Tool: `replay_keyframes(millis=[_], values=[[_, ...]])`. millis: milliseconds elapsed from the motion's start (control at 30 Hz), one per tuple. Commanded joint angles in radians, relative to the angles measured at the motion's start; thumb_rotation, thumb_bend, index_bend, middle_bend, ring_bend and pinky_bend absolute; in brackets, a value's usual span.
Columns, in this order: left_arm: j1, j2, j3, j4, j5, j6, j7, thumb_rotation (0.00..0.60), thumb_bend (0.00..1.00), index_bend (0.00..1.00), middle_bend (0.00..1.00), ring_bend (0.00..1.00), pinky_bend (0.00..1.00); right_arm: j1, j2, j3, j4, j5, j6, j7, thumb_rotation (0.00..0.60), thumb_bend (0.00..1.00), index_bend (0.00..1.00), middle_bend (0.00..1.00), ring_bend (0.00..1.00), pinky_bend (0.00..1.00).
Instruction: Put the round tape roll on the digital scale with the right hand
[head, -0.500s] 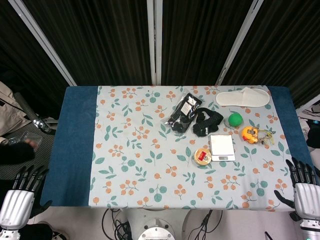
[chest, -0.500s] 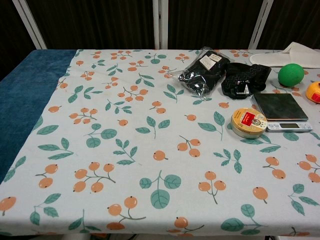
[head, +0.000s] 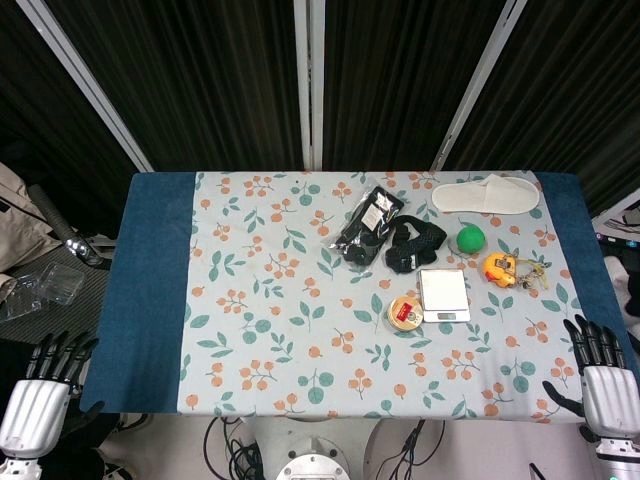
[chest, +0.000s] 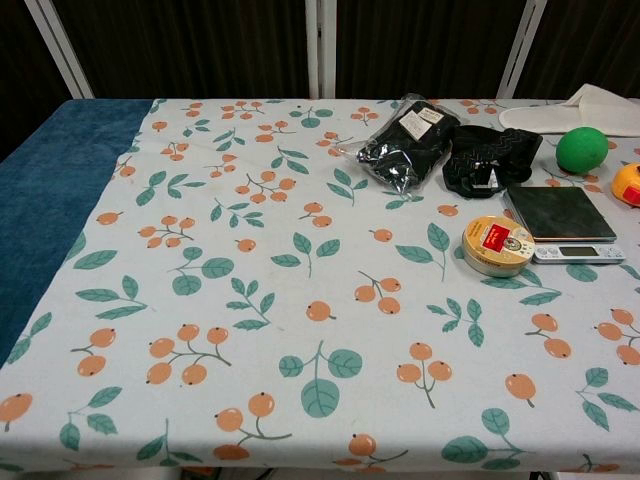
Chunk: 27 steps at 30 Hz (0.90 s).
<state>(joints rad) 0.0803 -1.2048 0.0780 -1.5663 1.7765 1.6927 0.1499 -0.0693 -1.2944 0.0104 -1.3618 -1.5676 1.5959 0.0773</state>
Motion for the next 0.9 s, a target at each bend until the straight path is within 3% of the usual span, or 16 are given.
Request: replay_keyframes(millis=[33, 300, 367, 533, 800, 900], values=[[-0.002, 0.001, -0.002, -0.002, -0.001, -0.001, -0.001, 0.6, 0.09, 0.14, 0.08, 0.0, 0.03, 0.02, 0.006, 0.001, -0.013, -0.015, -0.018, -0.017, 0.6, 0.06, 0.0, 0.0, 0.0, 0.0], [-0.012, -0.015, -0.005, 0.009, -0.007, -0.017, -0.009, 0.6, 0.09, 0.14, 0.08, 0.0, 0.03, 0.13, 0.005, -0.01, -0.066, -0.087, -0.146, -0.117, 0.6, 0.05, 0.0, 0.08, 0.0, 0.0], [-0.012, -0.019, -0.002, 0.012, -0.006, -0.02, -0.009, 0.6, 0.09, 0.14, 0.08, 0.0, 0.03, 0.153, -0.002, -0.01, -0.074, -0.09, -0.18, -0.15, 0.6, 0.15, 0.0, 0.11, 0.0, 0.0], [-0.008, -0.017, 0.002, 0.014, -0.007, -0.017, -0.013, 0.6, 0.09, 0.14, 0.08, 0.0, 0.03, 0.215, -0.023, -0.006, -0.094, -0.067, -0.289, -0.197, 0.6, 0.6, 0.0, 0.17, 0.0, 0.0], [-0.01, -0.019, 0.004, 0.026, -0.015, -0.023, -0.03, 0.6, 0.1, 0.14, 0.08, 0.0, 0.03, 0.301, -0.06, 0.002, -0.1, -0.025, -0.426, -0.23, 0.6, 0.8, 0.0, 0.19, 0.0, 0.0], [-0.011, -0.019, 0.004, 0.028, -0.013, -0.023, -0.032, 0.6, 0.1, 0.14, 0.08, 0.0, 0.03, 0.325, -0.077, 0.003, -0.098, -0.013, -0.46, -0.242, 0.6, 0.81, 0.0, 0.19, 0.0, 0.0]])
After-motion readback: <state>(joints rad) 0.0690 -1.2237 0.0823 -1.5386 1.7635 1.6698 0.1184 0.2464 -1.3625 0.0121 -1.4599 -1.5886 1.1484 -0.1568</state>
